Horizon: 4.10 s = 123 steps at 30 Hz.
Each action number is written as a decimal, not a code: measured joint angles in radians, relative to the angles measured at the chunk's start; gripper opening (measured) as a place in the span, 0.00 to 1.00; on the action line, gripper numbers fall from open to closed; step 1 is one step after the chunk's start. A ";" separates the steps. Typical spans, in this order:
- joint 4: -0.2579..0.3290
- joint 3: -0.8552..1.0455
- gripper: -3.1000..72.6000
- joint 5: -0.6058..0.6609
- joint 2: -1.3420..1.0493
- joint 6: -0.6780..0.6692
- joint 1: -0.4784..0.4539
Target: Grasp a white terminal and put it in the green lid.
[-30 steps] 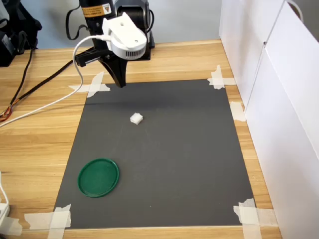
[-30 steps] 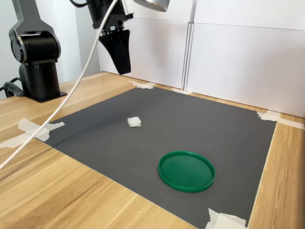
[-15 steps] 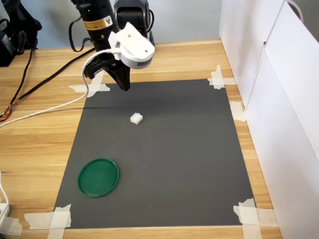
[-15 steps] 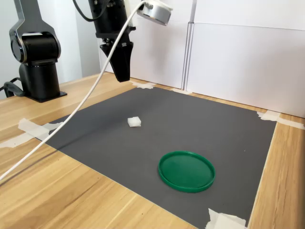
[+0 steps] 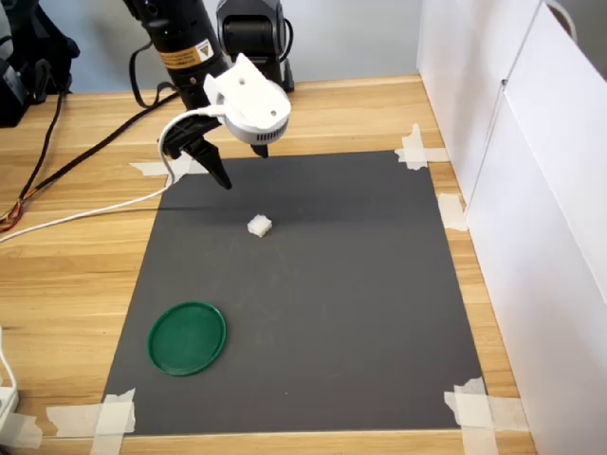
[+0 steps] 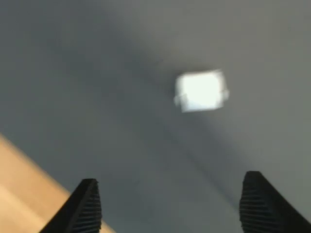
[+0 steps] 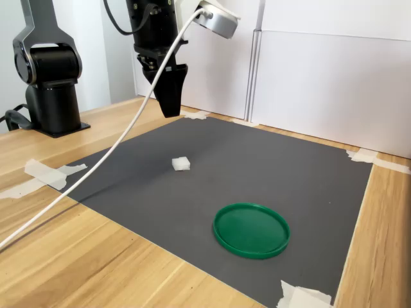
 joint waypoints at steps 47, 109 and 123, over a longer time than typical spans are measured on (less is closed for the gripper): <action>-0.144 0.086 0.93 -0.328 0.199 0.132 0.113; -0.130 -0.210 0.46 -0.175 0.235 0.100 0.113; -0.161 -0.588 0.46 -0.039 0.491 0.122 -0.049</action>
